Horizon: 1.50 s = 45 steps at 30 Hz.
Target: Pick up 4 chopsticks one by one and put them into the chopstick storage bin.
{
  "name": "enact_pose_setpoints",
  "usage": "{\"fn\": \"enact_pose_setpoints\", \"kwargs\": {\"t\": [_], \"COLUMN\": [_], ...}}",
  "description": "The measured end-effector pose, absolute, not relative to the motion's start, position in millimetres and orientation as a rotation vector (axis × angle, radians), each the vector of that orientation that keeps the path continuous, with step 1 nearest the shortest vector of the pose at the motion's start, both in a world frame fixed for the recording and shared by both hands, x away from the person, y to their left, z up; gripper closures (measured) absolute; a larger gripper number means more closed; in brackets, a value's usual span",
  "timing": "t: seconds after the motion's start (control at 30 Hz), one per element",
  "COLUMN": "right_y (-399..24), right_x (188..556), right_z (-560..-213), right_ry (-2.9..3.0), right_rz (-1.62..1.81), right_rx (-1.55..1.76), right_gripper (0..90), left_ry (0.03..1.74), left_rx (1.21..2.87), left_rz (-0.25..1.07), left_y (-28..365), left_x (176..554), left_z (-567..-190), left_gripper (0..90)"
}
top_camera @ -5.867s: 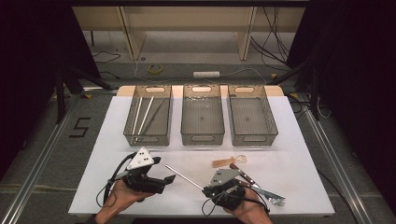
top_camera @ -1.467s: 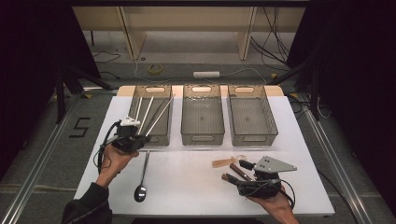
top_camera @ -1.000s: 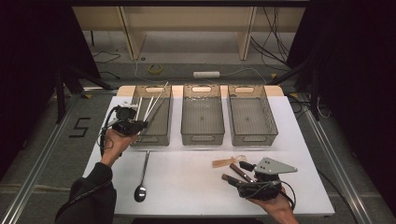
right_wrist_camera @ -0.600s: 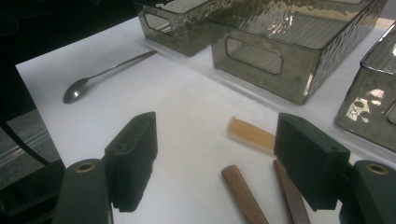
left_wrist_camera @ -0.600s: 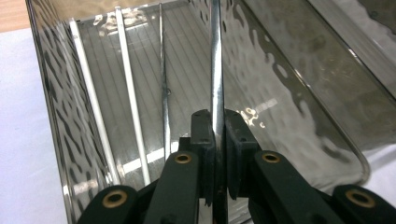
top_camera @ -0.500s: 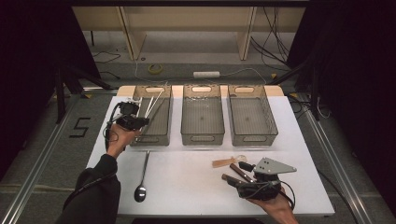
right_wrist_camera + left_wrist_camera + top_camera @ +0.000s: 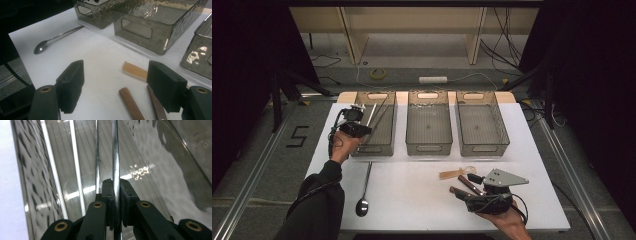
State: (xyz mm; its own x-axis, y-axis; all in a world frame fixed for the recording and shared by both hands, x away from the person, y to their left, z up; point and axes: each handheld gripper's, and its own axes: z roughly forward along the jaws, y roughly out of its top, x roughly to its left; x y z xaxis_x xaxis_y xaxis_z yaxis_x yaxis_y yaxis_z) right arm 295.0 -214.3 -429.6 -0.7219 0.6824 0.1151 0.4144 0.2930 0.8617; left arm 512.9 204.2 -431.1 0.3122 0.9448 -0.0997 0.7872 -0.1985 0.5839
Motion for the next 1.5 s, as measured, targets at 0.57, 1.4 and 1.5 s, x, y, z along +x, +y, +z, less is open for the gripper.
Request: {"fn": "enact_pose_setpoints", "kwargs": {"t": [0.57, 1.4, 1.5], "right_y": [-214, -225, -226], "right_x": [295, 298, 299], "right_z": [-429, -428, -428], "right_ry": [2.293, 2.269, 2.269], "right_rz": [1.398, 1.351, 1.347], "right_rx": [1.002, 1.049, 1.056], "right_gripper": [31.4, 31.4, 31.4], "left_ry": [1.482, 1.439, 1.442], "left_rx": [2.040, 2.070, 2.077], "left_rz": [0.356, 0.332, 0.324], "left_y": [196, 200, 201], "left_x": [493, 406, 399], "left_z": [-419, -417, -418], "left_gripper": [40.8, 25.0, 23.9]}}
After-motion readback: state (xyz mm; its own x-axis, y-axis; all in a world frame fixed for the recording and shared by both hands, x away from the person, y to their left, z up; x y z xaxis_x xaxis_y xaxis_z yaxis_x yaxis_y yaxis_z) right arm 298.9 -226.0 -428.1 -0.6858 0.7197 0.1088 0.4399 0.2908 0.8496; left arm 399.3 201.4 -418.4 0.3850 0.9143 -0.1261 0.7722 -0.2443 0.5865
